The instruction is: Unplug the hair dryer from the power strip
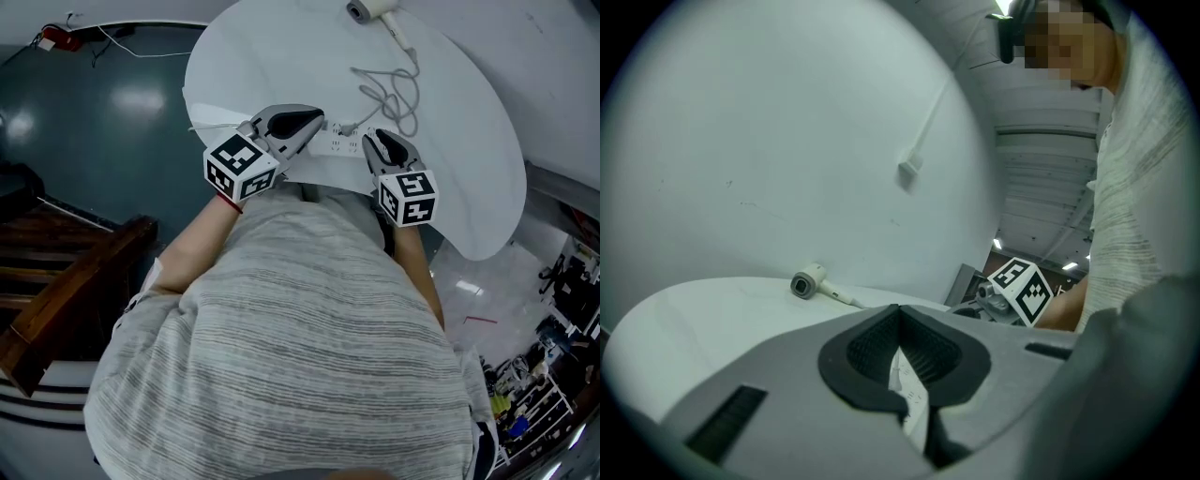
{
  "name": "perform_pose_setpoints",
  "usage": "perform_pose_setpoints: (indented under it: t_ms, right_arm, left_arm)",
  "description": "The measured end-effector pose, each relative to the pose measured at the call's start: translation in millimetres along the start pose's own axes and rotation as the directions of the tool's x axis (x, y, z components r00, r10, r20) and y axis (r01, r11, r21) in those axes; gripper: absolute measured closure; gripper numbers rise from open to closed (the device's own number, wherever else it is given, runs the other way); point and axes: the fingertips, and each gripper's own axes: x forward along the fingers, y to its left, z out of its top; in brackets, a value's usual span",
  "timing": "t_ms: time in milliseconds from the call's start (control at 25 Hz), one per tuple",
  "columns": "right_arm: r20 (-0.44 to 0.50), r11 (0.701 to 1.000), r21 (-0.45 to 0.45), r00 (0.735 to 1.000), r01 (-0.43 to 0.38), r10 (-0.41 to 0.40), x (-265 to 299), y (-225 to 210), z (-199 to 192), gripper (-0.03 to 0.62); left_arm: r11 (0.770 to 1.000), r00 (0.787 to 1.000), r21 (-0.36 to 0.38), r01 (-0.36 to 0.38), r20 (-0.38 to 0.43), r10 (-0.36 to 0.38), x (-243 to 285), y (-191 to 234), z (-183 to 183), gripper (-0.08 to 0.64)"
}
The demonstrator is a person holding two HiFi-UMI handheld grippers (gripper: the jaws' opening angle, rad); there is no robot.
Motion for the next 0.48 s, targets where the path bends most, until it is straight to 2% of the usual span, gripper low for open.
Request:
perform_pose_setpoints:
  t_ms: [280, 480]
  right_arm:
    - [0.159, 0.998, -0.039, 0.986, -0.041, 0.046, -30, 22, 45, 0.486]
    - [0.275, 0.992, -0.083, 0.955, -0.09, 0.11, -51, 47, 67, 0.539]
  left_arm:
    - [0.999, 0.997, 0.017, 0.034, 0.069, -0.035, -8, -14, 18, 0.554]
    - [0.998, 0.993, 0.012, 0.064, 0.096, -0.065, -13, -27, 25, 0.554]
